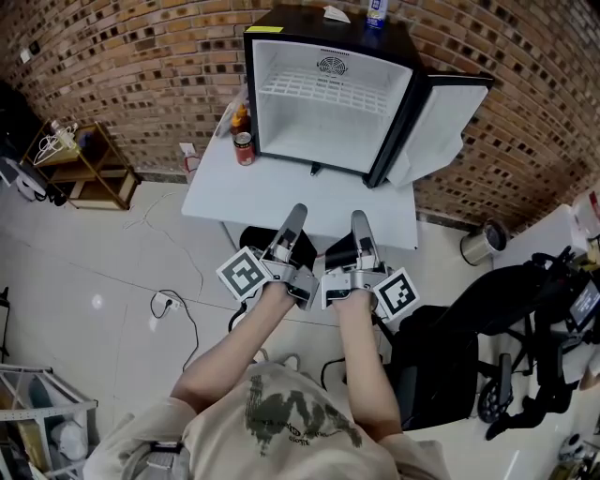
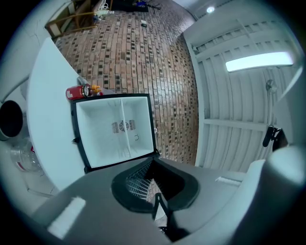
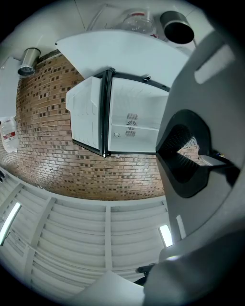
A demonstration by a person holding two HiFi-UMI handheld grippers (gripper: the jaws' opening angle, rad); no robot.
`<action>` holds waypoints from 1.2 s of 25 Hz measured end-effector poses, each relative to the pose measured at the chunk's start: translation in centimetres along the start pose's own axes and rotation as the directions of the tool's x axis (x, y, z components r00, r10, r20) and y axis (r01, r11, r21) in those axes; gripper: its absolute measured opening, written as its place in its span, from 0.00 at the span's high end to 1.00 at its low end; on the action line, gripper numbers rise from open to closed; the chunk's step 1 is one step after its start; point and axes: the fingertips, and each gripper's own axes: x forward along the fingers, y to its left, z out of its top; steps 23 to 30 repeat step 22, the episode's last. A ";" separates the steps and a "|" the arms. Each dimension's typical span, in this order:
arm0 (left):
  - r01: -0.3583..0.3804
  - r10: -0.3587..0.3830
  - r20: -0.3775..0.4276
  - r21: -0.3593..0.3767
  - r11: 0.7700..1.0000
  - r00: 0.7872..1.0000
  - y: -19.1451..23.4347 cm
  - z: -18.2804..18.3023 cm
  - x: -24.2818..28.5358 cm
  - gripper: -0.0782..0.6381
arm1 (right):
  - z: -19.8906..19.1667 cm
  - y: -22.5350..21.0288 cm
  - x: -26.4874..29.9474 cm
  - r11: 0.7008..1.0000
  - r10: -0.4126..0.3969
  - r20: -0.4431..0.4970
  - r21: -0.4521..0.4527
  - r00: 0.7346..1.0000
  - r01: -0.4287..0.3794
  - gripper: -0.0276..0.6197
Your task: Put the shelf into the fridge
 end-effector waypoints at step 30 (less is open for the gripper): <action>-0.003 0.003 0.009 -0.066 0.998 1.000 -1.7 3.0 -4.7 0.89 | -5.3 1.7 -1.1 1.000 -0.015 0.011 -0.005 1.000 0.015 0.96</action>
